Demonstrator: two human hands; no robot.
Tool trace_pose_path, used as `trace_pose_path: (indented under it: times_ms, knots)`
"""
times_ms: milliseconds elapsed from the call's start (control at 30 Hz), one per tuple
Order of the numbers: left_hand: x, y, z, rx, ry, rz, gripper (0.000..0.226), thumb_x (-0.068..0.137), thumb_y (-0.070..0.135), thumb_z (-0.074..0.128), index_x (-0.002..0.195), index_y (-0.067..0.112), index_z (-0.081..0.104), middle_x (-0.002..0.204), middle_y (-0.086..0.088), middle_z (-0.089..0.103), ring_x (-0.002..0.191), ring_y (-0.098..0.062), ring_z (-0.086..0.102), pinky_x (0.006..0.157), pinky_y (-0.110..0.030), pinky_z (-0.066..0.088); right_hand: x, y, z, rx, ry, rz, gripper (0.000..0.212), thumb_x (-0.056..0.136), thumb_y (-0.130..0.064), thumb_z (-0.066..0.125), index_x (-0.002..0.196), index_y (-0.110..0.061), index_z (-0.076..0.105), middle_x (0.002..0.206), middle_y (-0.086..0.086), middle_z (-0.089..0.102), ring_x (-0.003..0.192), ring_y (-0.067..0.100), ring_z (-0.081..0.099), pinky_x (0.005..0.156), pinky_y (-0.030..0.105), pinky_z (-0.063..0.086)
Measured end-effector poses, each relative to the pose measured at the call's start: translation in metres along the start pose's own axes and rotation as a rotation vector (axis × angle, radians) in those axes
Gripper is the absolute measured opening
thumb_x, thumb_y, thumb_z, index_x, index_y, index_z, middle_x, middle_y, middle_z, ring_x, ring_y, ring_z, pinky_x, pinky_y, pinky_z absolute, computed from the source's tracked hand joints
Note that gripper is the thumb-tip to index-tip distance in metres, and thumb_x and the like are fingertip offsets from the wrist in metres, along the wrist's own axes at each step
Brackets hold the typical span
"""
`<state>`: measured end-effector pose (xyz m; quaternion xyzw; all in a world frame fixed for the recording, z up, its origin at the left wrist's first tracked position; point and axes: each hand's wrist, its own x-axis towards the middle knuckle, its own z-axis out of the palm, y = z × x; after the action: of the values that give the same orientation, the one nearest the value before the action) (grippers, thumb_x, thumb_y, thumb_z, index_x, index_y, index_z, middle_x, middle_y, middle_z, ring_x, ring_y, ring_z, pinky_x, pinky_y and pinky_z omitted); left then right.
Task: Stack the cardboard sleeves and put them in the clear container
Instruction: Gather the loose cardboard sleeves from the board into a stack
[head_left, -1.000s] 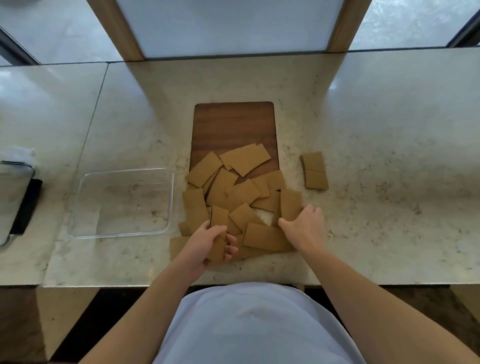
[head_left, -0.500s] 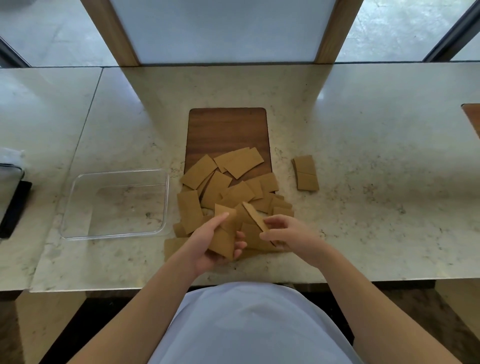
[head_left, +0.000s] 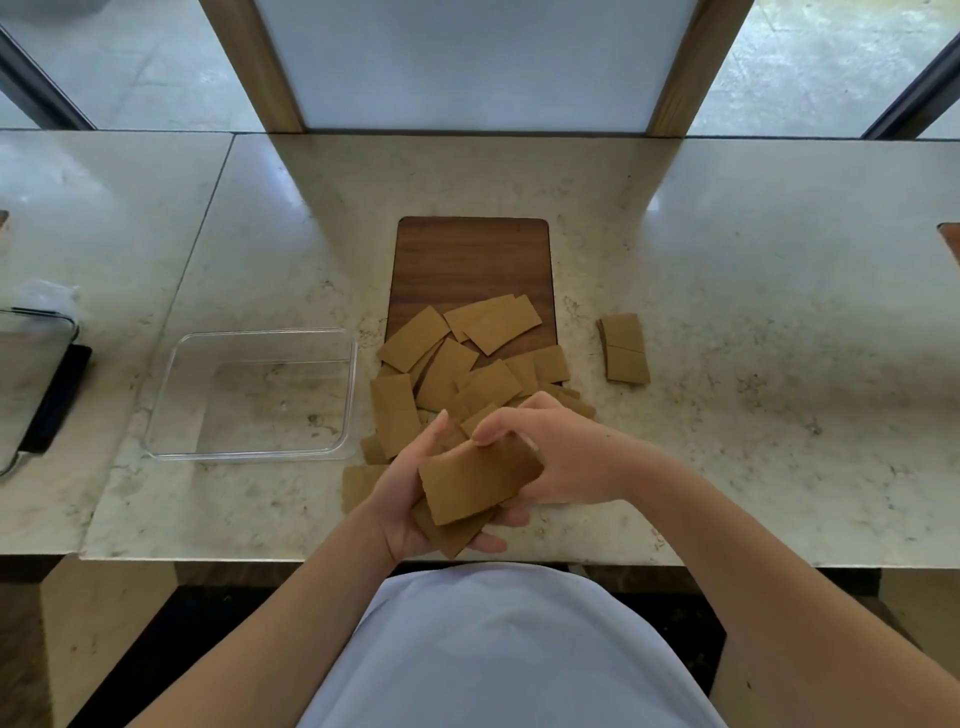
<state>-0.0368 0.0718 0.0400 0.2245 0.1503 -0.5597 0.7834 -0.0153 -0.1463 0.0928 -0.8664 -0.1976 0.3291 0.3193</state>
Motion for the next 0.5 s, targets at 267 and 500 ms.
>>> trace_pose_path:
  times_ms: [267,500]
  knots:
    - [-0.006,0.000,0.000,0.139,0.098,0.070,0.073,0.087,0.067,0.069,0.131,0.008,0.067,0.113,-0.023,0.068,0.087,-0.036,0.068,0.065,-0.040,0.060,0.011,-0.014,0.024,-0.102,0.028,-0.163,0.073,0.087,-0.018,0.076,0.134,-0.059,0.039,0.144,-0.014,0.039,0.123,0.005,0.027,0.105,0.031,0.035]
    - [-0.008,-0.007,-0.019,-0.110,0.217,0.272,0.036,0.095,0.055,0.064,0.110,0.023,0.065,0.098,-0.014,0.059,0.074,-0.022,0.056,0.061,-0.031,0.049,0.010,0.064,0.049,0.274,0.440,0.361,0.043,0.090,-0.012,0.074,0.130,-0.018,0.060,0.128,0.000,0.060,0.120,0.020,0.059,0.097,0.033,0.051]
